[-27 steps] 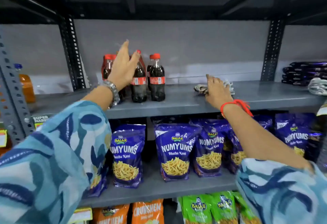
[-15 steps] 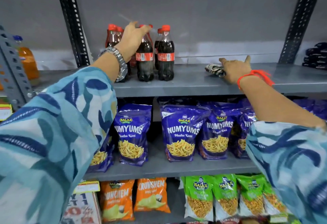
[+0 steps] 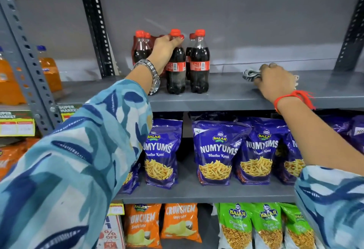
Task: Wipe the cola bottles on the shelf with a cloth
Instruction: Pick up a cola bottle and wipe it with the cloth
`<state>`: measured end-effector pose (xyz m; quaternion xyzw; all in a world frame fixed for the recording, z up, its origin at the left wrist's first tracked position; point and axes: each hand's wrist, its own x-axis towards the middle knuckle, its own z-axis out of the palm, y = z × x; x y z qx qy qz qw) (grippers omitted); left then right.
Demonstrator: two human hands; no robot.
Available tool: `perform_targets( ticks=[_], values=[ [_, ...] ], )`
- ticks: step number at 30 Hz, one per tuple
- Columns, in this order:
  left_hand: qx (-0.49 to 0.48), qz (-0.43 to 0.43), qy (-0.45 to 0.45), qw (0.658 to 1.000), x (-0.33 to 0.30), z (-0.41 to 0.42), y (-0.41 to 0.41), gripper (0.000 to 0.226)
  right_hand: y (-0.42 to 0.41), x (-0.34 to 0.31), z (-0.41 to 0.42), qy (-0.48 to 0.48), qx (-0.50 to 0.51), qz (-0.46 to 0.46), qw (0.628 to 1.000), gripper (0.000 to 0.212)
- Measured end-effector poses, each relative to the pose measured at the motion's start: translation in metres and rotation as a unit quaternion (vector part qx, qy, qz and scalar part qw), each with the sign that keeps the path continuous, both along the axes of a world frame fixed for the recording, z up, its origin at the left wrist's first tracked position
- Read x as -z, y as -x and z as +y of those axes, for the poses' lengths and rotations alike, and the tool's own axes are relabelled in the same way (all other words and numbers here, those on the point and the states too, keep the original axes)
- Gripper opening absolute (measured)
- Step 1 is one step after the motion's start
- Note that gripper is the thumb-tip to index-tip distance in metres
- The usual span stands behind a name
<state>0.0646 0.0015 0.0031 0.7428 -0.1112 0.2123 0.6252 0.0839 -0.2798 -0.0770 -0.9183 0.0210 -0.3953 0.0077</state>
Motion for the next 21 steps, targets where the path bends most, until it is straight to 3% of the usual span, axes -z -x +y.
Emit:
perform_targets(
  ticks=[6,11,16,21],
  values=[
    [0.053,-0.032,0.058,0.996,0.009,0.005,0.015,0.008,0.051,-0.001,0.038,-0.126,-0.079,-0.182,0.972,0.032],
    [0.128,-0.031,0.083,0.988,0.014,0.009,0.038,0.013,0.103,-0.001,0.083,-0.129,-0.267,-0.369,0.881,0.030],
    [0.164,-0.031,0.083,0.982,0.019,0.014,0.062,0.014,0.131,0.008,0.116,-0.093,-0.355,-0.339,0.867,0.032],
    [0.202,0.025,0.163,0.965,0.028,0.019,0.075,0.011,0.132,0.030,0.142,-0.013,-0.356,-0.261,0.897,0.037]
  ],
)
